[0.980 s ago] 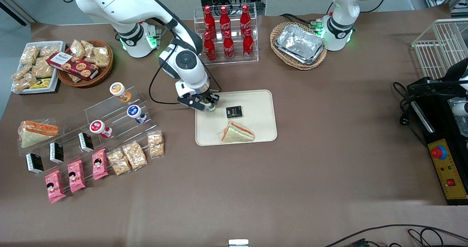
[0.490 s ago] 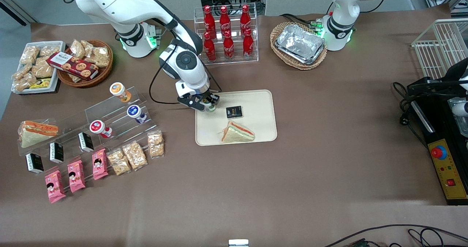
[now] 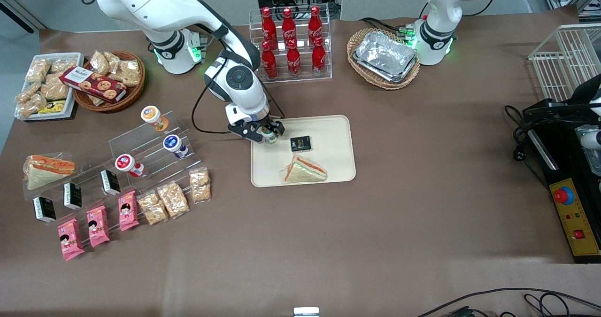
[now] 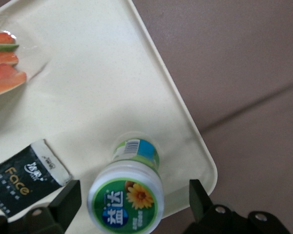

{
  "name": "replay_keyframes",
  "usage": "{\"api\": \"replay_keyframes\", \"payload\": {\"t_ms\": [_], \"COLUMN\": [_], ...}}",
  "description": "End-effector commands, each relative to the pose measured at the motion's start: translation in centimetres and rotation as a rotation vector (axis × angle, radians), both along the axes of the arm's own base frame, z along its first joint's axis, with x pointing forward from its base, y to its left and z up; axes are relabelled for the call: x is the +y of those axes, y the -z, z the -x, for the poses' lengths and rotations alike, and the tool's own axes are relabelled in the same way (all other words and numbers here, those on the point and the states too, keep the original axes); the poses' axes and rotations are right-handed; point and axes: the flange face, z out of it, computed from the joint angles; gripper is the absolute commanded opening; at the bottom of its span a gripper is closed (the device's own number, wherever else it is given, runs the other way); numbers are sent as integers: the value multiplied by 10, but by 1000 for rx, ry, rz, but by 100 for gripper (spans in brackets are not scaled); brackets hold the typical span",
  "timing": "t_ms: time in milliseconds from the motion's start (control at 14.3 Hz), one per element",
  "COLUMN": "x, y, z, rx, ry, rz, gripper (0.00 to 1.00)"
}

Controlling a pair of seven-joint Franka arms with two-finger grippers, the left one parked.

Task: Place green gum on tray

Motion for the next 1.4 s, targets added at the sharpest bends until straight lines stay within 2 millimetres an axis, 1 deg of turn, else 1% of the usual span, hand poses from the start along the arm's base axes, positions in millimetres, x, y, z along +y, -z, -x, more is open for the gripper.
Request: {"api": "replay_keyframes", "payload": {"t_ms": [0, 70, 140, 210, 350, 490, 630, 700, 840, 910, 1190, 1260, 1330], "x": [3, 2, 0, -1, -23, -26, -24, -27, -57, -77, -161, -185, -208], "y": [3, -1, -10, -28, -63, -101, -150, -177, -220, -235, -293, -304, -311], "z": [-1, -4, -7, -13, -31, -38, -50, -57, -78, -87, -128, -136, -143], "rx": [-17, -23, -39, -69, -76, -48, -4, 26, 51, 49, 58, 66, 72], "ry": [9, 13, 10, 1, -46, -85, -92, -113, -139, -166, -312, -338, -376], "rz": [-4, -5, -5, -5, 62, 127, 127, 96, 45, 50, 27, 24, 22], "gripper": [99, 99, 99, 99, 99, 99, 99, 99, 99, 99, 99, 99, 99]}}
